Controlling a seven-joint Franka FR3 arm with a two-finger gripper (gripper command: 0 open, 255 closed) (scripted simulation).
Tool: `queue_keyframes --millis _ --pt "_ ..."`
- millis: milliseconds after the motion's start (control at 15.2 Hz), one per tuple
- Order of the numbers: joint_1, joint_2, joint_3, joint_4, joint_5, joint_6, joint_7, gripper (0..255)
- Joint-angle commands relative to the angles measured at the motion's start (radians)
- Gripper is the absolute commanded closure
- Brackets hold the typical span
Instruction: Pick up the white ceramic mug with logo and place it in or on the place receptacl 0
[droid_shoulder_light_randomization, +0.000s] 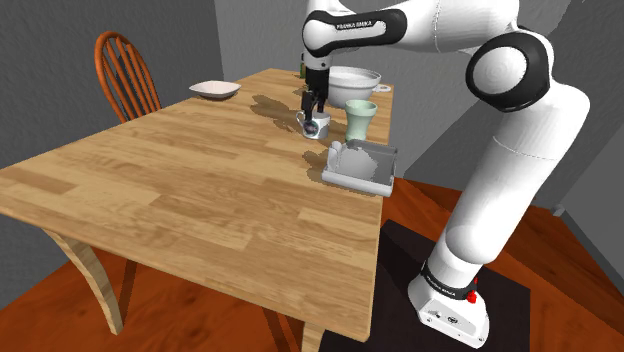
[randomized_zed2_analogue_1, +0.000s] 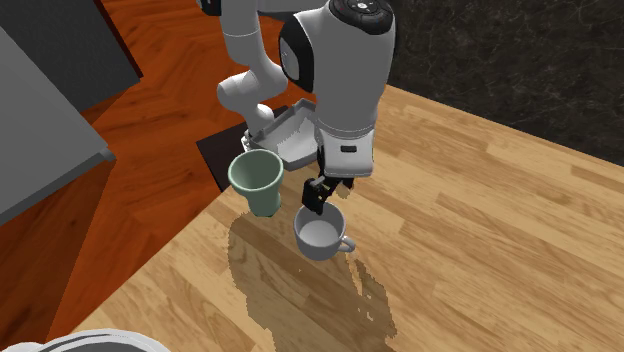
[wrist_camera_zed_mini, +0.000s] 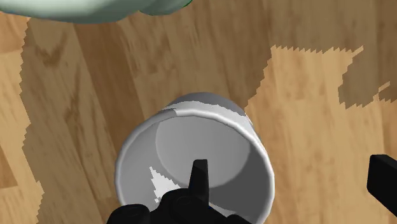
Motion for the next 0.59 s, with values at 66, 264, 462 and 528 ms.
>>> queue_keyframes --millis 66,264,462,528 --pt "-0.003 0.052 -0.003 0.043 0.004 0.004 -0.014 0" --pt "-0.004 0.053 -0.004 0.003 0.004 0.044 -0.013 0" --pt "-0.005 0.056 -0.005 -0.041 0.004 0.091 -0.013 0" --pt "-0.005 0.055 -0.005 -0.041 0.004 0.091 -0.013 0"
